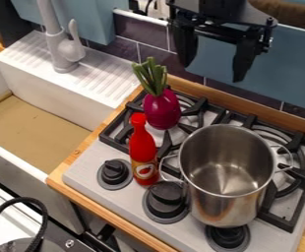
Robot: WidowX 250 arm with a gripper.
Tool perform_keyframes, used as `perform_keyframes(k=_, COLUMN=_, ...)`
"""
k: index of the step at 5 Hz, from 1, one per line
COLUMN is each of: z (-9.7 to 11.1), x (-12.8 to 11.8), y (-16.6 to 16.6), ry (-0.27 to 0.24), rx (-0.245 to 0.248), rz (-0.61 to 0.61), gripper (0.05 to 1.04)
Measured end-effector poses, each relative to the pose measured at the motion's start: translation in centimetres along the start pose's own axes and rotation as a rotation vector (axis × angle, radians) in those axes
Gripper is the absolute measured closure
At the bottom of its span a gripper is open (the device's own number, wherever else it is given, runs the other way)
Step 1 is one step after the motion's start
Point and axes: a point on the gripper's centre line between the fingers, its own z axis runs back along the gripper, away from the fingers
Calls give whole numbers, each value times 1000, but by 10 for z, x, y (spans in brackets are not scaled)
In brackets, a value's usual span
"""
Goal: Put the sauce in the silver basket
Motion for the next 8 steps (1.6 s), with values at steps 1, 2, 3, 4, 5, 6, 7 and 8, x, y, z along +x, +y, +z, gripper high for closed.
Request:
perform_keyframes(k=1, z=-6, x=-3, y=0, ry=23, rx=4, rz=-1, gripper=85)
perform_keyframes(k=2, z=-16, x=-9, y=8, ry=42, rx=5, rz=-2, gripper=85)
perform_keyframes(k=3, z=-11, x=-10, y=31, ry=61, rx=-12, rz=-14, gripper=85)
perform_keyframes(k=4, z=0, x=-14, y=54, ry=45, rx=-42, rz=-48, gripper=85)
perform_keyframes(k=5, z=-8, x=-33, y=62, ry=106, rx=-38, rz=-60, gripper=85)
perform_keyframes(k=6, z=-8, x=-50, y=59, ry=95, rx=-41, rz=-74, gripper=85)
perform_keyframes(k=7, z=-24, x=-67, y=55, ry=103, rx=-20, rz=-88, gripper=85)
perform_keyframes(k=8, z=-35, x=-75, y=48, ry=77, rx=-11, rz=-92, gripper=85)
